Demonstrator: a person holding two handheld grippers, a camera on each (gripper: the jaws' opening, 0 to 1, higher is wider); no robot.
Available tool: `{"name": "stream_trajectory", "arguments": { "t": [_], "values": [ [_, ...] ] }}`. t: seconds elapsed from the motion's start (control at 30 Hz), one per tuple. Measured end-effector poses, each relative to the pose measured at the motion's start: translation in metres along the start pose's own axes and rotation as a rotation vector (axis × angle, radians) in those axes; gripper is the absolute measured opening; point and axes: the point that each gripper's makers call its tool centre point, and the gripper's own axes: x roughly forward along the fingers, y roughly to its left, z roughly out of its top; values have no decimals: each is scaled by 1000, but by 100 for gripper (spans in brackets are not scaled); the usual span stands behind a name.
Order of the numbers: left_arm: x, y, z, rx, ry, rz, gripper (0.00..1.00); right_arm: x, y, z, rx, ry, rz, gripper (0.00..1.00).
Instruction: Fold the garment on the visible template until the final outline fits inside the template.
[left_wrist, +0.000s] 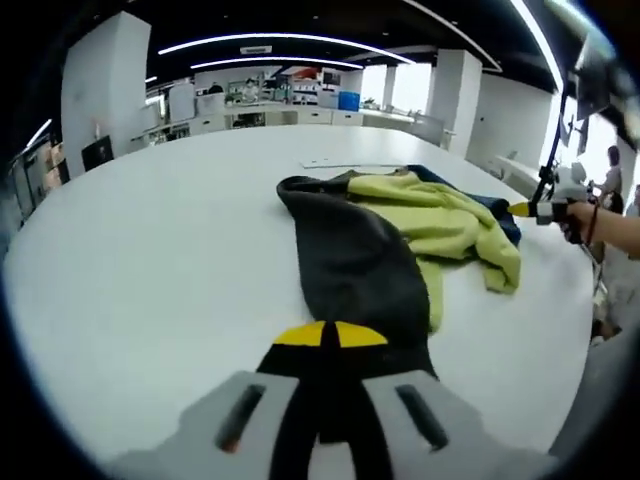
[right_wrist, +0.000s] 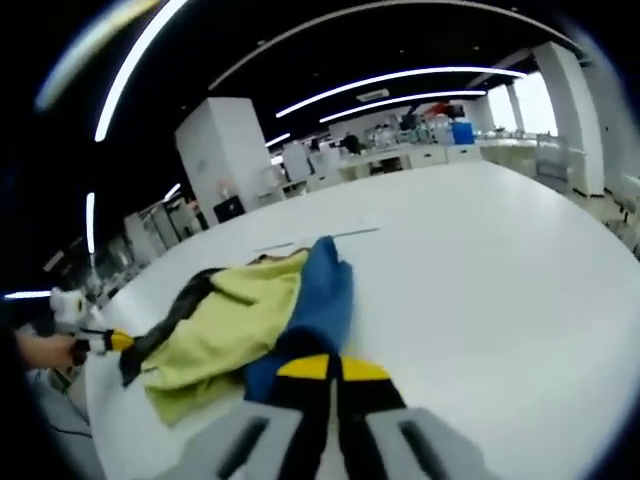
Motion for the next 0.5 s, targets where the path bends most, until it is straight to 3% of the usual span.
{"name": "stream_trajectory", "arguments": {
  "t": [0.27, 0.5],
  "values": [
    [-16, 29, 12, -65, -32, 66, 0, -4, 3, 17, -17, -20, -4, 0],
    [-22, 60, 3, -63, -7, 89, 0, -3, 12, 33, -39, -31, 8, 0]
  ]
}}
